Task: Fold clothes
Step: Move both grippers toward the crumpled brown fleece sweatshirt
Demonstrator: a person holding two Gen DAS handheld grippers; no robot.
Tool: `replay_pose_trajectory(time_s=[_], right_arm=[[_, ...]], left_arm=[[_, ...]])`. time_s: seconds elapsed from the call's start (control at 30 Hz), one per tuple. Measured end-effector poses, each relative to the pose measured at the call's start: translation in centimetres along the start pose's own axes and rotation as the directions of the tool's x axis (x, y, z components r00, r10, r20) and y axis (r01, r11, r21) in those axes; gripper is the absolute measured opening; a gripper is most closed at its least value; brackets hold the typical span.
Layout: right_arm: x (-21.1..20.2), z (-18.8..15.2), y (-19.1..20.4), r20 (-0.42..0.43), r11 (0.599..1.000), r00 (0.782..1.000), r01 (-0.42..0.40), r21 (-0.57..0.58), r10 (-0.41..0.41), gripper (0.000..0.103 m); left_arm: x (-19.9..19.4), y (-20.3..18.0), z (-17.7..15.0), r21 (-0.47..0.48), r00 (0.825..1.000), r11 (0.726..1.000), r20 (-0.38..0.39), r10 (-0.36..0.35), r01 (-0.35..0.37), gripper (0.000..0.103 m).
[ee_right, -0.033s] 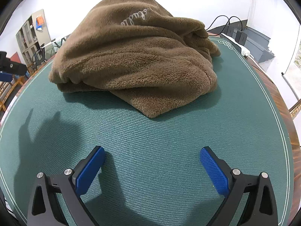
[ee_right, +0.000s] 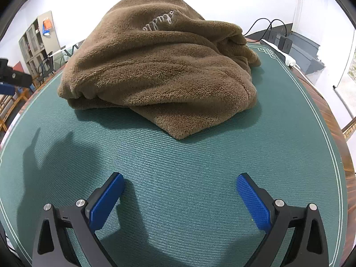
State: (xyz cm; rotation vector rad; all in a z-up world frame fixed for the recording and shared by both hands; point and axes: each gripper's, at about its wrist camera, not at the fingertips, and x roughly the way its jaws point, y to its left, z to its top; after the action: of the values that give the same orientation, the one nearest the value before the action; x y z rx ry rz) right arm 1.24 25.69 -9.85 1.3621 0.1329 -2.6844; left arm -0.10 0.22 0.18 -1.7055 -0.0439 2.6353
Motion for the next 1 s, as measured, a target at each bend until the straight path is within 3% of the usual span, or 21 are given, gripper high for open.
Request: replay_pose_trajectory(time_s=[0.17, 0.27, 0.43, 0.67, 1.0], right_arm=[[0.0, 0.0, 0.0, -0.001, 1.0, 1.0, 0.0, 0.0, 0.0, 0.103], [0.0, 0.0, 0.0, -0.001, 1.0, 1.0, 0.0, 0.0, 0.0, 0.103], [-0.2, -0.2, 0.1, -0.001, 1.0, 1.0, 0.0, 0.0, 0.0, 0.103], [-0.7, -0.4, 0.2, -0.002, 1.0, 1.0, 0.0, -0.001, 0.0, 0.103], [-0.5, -0.2, 0.2, -0.002, 1.0, 1.0, 0.005, 0.001, -0.005, 0.103]], left_arm=[[-0.4, -0.8, 0.5, 0.038, 0.999, 0.999, 0.03, -0.038, 0.037, 0.102], [0.0, -4.8, 2.8, 0.094, 1.0, 0.995, 0.005, 0.026, -0.026, 0.102], [-0.9, -9.6, 4.0, 0.127, 0.998, 0.992, 0.061, 0.002, -0.01, 0.102], [-3.8, -9.9, 4.4, 0.196, 0.986, 0.978, 0.139, -0.094, 0.066, 0.102], [-3.8, -9.5, 5.2, 0.201, 0.981, 0.976, 0.153, -0.119, 0.087, 0.102]])
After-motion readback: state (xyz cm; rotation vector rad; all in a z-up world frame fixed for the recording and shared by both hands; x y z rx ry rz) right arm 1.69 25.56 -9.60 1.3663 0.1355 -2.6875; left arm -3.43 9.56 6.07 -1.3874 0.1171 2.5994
